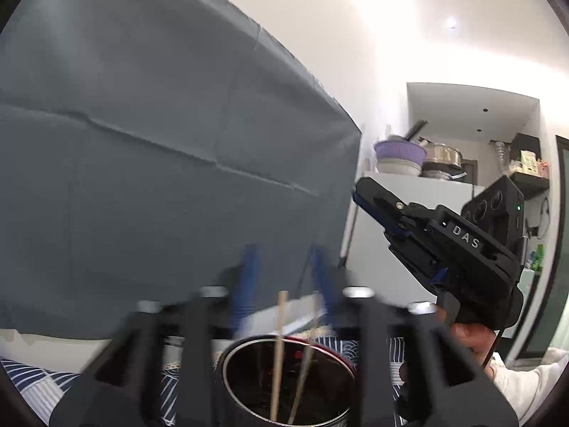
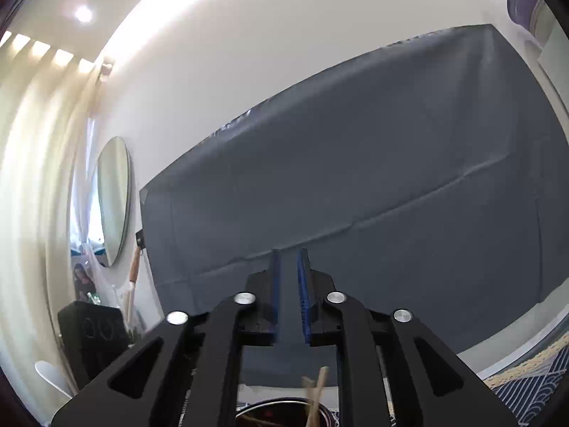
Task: Organize utensils
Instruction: 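Open the left tool over the holder while the right tool opens, dropping both sticks in, then move both tools back down to the remaining sticks on the cloth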
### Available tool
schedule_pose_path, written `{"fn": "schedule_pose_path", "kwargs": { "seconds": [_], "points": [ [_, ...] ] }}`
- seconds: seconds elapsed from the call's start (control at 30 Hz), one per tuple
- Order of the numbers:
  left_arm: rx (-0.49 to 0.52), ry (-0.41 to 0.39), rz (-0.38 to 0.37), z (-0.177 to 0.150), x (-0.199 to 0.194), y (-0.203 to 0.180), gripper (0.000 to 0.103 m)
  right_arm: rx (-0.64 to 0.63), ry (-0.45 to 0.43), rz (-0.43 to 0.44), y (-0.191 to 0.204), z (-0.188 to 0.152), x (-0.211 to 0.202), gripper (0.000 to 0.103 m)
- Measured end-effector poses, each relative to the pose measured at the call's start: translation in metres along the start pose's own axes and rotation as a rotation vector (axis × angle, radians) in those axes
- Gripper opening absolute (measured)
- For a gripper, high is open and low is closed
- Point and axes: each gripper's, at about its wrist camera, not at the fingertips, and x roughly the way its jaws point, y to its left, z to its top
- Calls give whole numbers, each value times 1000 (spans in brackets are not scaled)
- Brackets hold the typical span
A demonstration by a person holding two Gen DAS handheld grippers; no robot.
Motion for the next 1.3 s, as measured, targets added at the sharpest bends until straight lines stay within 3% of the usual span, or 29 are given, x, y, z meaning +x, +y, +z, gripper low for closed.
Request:
{"fn": "schedule_pose_path", "kwargs": {
  "seconds": [0.03, 0.07, 0.1, 0.17, 0.3, 0.57, 0.7, 1.03, 1.3],
  "points": [
    [0, -15, 8, 3, -5, -1, 74, 1, -2, -21, 2, 2, -2, 75],
    [1, -33, 15, 6, -11, -2, 76, 6, -8, -48, 3, 5, -4, 91],
    [4, -52, 22, 9, -18, -4, 79, 6, -18, -61, 6, 6, -6, 93],
    [10, -66, 43, 15, -29, -7, 99, -19, -20, -61, 14, 12, -8, 93],
    [25, -94, 73, 24, -54, -12, 97, -84, -12, -101, 30, 21, -17, 95],
    [70, -59, 134, 28, -89, -29, 97, -83, 17, -148, 47, 33, -41, 95],
    [102, -23, 174, 26, -101, -40, 97, -48, 45, -194, 44, 36, -55, 95],
    [91, 66, 189, 11, -121, -53, 97, -8, 102, -306, 34, 36, -93, 95],
    [66, 203, 194, -11, -116, -55, 97, -8, 205, -429, 15, 30, -129, 95]
  ]
}}
